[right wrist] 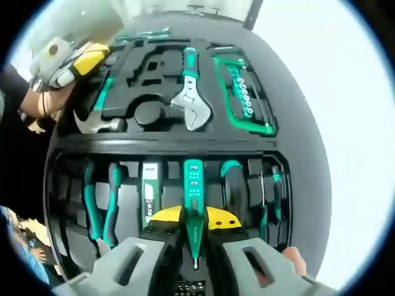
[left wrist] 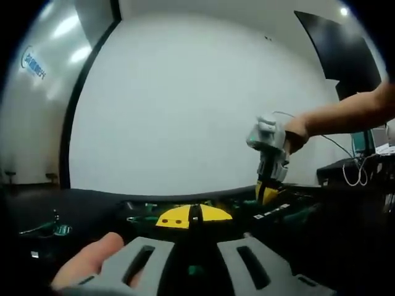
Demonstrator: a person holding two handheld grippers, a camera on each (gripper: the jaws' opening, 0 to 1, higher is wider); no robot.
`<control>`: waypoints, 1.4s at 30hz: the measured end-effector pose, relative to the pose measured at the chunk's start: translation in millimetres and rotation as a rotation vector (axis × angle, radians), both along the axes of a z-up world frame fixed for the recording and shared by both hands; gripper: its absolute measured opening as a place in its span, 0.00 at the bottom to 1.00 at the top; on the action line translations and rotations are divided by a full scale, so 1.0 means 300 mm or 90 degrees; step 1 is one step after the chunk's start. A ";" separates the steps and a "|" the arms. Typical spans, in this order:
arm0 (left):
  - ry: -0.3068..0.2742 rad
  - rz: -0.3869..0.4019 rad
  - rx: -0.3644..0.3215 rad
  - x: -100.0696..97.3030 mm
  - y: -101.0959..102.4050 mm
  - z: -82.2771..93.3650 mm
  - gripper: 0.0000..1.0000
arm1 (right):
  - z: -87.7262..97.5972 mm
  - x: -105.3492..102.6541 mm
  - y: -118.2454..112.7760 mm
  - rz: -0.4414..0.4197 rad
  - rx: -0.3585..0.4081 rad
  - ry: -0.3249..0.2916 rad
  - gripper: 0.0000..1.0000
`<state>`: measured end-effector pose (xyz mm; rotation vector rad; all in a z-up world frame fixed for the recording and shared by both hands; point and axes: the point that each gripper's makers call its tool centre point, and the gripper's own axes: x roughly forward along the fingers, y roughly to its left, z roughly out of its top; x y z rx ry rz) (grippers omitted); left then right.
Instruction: Pick up the tools and put them into their designated positions in the toolbox.
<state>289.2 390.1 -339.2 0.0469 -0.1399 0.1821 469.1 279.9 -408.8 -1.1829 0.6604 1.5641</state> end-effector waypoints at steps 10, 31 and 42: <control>0.005 0.002 0.005 0.007 0.002 -0.005 0.05 | 0.000 -0.024 -0.014 -0.028 0.003 0.012 0.12; 0.013 0.003 0.013 0.011 0.000 -0.012 0.05 | 0.014 0.025 -0.067 -0.105 0.043 0.201 0.16; 0.022 0.009 0.023 0.007 -0.003 -0.016 0.05 | -0.034 0.035 -0.035 -0.127 0.022 0.359 0.09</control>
